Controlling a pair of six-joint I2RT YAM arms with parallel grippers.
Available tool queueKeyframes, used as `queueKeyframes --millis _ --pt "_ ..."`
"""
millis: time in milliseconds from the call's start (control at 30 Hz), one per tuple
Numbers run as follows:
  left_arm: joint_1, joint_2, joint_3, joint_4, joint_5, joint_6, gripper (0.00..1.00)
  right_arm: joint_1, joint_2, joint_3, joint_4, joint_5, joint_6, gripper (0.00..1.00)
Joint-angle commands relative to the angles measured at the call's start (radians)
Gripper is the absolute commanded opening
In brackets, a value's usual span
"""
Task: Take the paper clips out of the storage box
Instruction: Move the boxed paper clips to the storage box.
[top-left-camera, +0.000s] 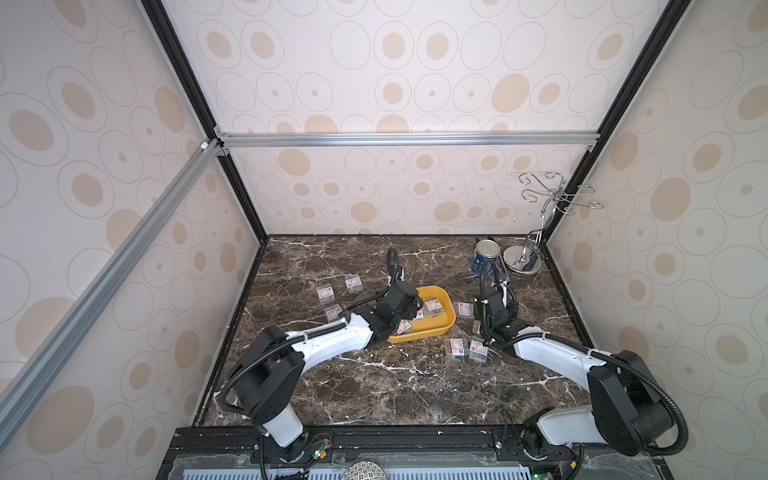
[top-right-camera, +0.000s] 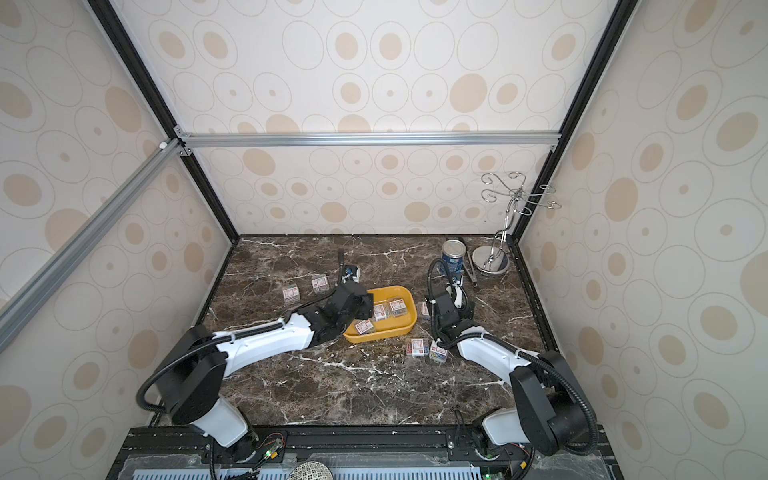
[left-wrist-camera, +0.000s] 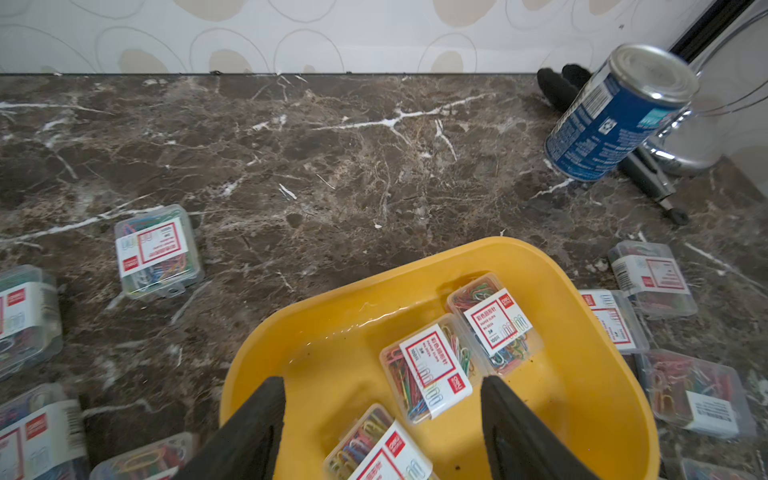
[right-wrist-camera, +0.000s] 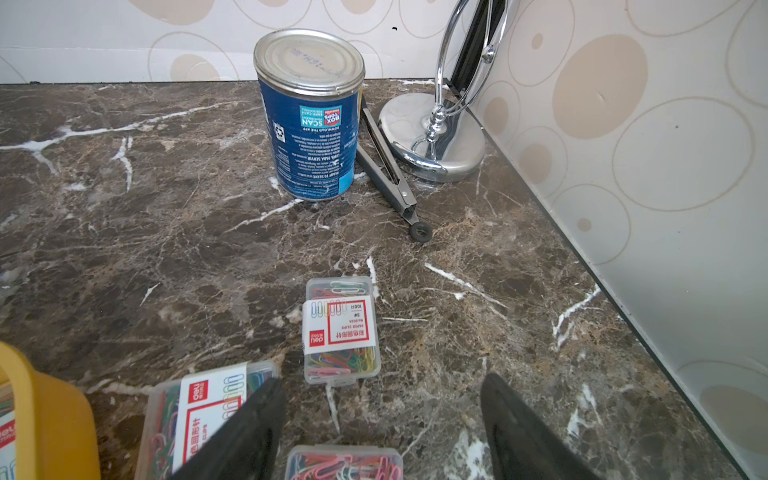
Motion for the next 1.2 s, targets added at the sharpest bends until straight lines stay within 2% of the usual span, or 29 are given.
queueKeyframes --millis 0,233,367,567,767,967,1167 --pt "-0.006 0.088 0.086 -0.148 0.006 0.001 0.73 0.0 0.014 0.021 -0.004 0.003 0.004 0.76" --pt "-0.007 0.255 0.225 -0.227 0.032 0.013 0.73 0.0 0.03 0.037 -0.017 0.002 0.003 0.76" --pt "-0.005 0.314 0.259 -0.241 0.013 0.021 0.75 0.002 0.036 0.042 -0.022 0.002 0.003 0.76" --pt "-0.005 0.378 0.291 -0.228 0.067 0.034 0.76 0.001 0.034 0.041 -0.02 0.0 0.003 0.76" --pt "-0.005 0.408 0.307 -0.229 0.079 0.033 0.8 0.001 0.04 0.045 -0.023 -0.002 0.001 0.76" --pt "-0.005 0.42 0.317 -0.218 0.113 0.043 0.96 0.002 0.038 0.049 -0.041 -0.005 0.006 0.76" --pt "-0.008 0.362 0.265 -0.176 0.171 0.034 0.96 0.002 0.029 0.041 -0.033 -0.006 0.006 0.76"
